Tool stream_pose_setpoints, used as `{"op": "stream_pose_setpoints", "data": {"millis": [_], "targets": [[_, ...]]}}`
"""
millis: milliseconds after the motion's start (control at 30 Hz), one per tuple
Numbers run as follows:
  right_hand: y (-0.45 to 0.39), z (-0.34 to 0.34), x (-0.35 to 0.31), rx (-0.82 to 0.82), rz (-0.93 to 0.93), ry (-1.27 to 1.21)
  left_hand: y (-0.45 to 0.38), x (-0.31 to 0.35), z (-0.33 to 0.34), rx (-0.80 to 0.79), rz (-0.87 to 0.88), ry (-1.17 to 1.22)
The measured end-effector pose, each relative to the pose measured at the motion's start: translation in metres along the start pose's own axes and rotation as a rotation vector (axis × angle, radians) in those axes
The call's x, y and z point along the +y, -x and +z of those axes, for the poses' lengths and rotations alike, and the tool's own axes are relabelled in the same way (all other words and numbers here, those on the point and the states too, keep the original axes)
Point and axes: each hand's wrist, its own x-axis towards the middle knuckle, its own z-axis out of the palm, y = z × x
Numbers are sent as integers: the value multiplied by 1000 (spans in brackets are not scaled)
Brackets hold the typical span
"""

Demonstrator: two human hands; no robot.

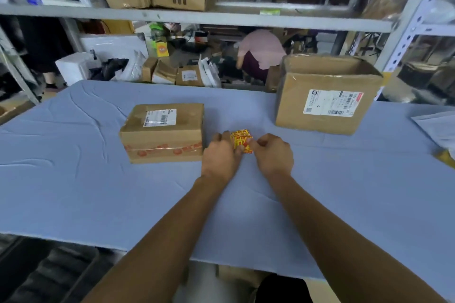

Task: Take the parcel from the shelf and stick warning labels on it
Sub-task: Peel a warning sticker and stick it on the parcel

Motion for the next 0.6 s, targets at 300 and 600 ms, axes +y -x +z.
{"op": "stream_pose_setpoints", "data": {"millis": [300,600], "targets": [[-20,12,1,-87,-44,29,-12,-12,12,50,-2,61],[6,-6,7,-27,-169,-319,10,-19,1,133,31,372]]}}
